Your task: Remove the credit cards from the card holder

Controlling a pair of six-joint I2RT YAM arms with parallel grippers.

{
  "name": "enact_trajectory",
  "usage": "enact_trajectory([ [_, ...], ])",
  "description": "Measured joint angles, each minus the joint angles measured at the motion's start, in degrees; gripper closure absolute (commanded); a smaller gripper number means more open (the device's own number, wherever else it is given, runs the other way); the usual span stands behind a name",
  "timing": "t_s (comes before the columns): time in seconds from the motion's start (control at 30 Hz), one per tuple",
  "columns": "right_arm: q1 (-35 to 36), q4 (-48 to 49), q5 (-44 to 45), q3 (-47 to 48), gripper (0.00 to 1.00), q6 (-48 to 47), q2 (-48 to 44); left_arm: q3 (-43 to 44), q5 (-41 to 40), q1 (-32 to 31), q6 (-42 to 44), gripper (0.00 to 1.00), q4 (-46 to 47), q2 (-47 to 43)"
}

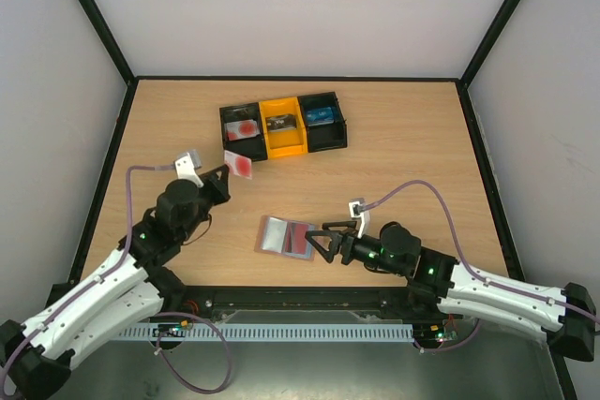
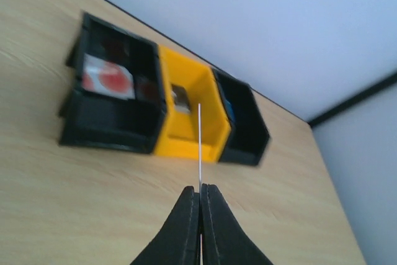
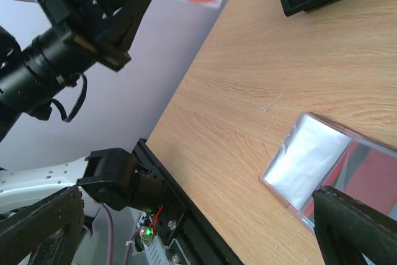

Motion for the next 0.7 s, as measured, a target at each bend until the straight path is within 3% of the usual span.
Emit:
enact_trajectory([
  [0.2, 0.0, 2.8, -0.4, 0.0, 0.02, 1.2, 3.2, 0.5, -3.9, 7.7, 2.2, 0.97, 8.1, 7.6],
  [0.47, 0.0, 3.0, -0.6, 0.0, 0.02, 2.1, 4.5, 1.5, 3.7, 19.4, 1.6, 0.97, 21.6, 23.9],
  [0.7, 0.0, 2.9, 0.3, 0.1, 0.02, 2.3, 4.3, 7.8, 8.6, 22.7, 1.5, 0.97, 28.4, 36.9],
])
